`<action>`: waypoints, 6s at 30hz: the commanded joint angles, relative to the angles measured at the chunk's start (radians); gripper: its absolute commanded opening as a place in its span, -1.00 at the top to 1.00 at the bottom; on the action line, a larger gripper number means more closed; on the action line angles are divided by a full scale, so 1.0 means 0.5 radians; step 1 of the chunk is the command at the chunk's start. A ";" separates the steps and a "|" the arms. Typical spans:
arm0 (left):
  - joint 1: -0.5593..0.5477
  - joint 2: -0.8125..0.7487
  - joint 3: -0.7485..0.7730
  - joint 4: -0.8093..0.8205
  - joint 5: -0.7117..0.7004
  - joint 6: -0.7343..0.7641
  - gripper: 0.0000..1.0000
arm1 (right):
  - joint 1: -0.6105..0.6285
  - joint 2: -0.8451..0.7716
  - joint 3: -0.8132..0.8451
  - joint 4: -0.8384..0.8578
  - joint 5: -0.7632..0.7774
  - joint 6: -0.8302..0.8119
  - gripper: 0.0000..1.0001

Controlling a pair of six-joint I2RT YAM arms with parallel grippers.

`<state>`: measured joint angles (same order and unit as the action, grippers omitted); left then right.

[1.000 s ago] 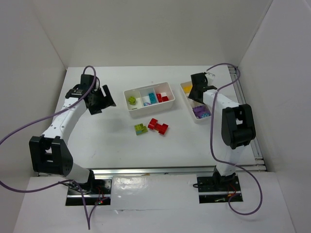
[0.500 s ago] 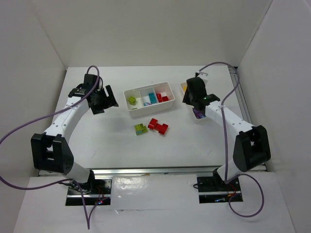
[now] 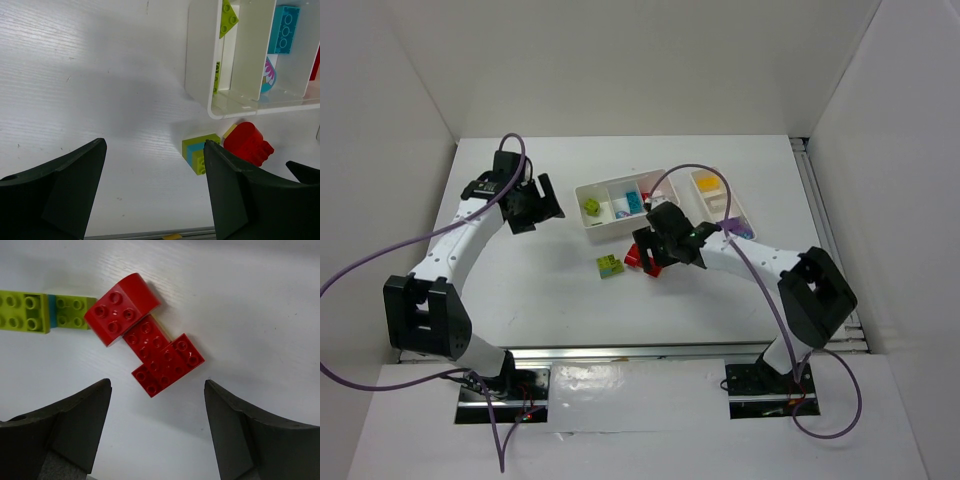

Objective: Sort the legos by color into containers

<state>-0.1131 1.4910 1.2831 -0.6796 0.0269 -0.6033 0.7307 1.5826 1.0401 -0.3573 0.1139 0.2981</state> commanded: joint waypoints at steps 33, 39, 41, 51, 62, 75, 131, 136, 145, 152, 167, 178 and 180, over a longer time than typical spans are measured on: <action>-1.240 0.936 0.671 -0.144 -0.278 0.455 -0.71 | -0.599 -0.659 -0.279 -0.209 0.441 0.637 -0.53; -1.240 0.985 0.618 -0.080 -0.302 0.433 -0.56 | -0.599 -0.616 -0.279 -0.191 0.441 0.619 -0.53; -1.240 1.006 0.600 -0.061 -0.302 0.433 -0.51 | -0.599 -0.594 -0.279 -0.191 0.423 0.619 -0.53; -1.240 1.083 0.618 0.009 -0.296 0.363 -0.08 | -0.618 -0.576 -0.298 -0.172 0.386 0.619 -0.48; -1.240 0.908 0.710 -0.089 -0.165 0.449 1.00 | -0.700 -0.527 -0.298 0.042 -0.493 0.248 -0.59; -1.182 0.819 0.793 -0.126 -0.002 0.329 1.00 | -0.722 -0.315 -0.353 0.248 -1.311 0.235 -0.91; -0.811 1.610 2.177 -0.212 0.115 0.206 1.00 | -1.106 -0.398 -0.546 0.353 -1.108 0.551 1.00; -0.811 1.727 2.195 -0.120 0.136 0.160 0.23 | -1.106 -0.459 -0.528 0.316 -1.090 0.551 1.00; -0.811 1.507 2.088 -0.101 0.375 0.268 -0.67 | -1.106 -0.478 -0.528 0.288 -1.136 0.490 1.00; -0.811 1.047 1.564 -0.101 0.814 0.607 -0.38 | -1.179 -0.380 -0.485 0.386 -1.629 0.331 1.00; -0.532 0.439 0.545 0.232 1.798 0.465 -0.63 | -1.259 -0.281 -0.242 0.460 -2.682 0.167 1.00; -0.562 0.439 0.204 0.666 2.367 0.286 -0.79 | -1.259 -0.318 -0.138 0.524 -2.857 0.247 1.00; -0.581 0.463 0.164 0.733 2.367 0.268 -0.79 | -1.259 -0.318 -0.138 0.506 -2.878 0.226 1.00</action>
<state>-0.3874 1.7302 1.3769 -0.4129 1.1225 -0.4515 0.1066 1.4685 0.9283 -0.1421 -1.2694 0.4110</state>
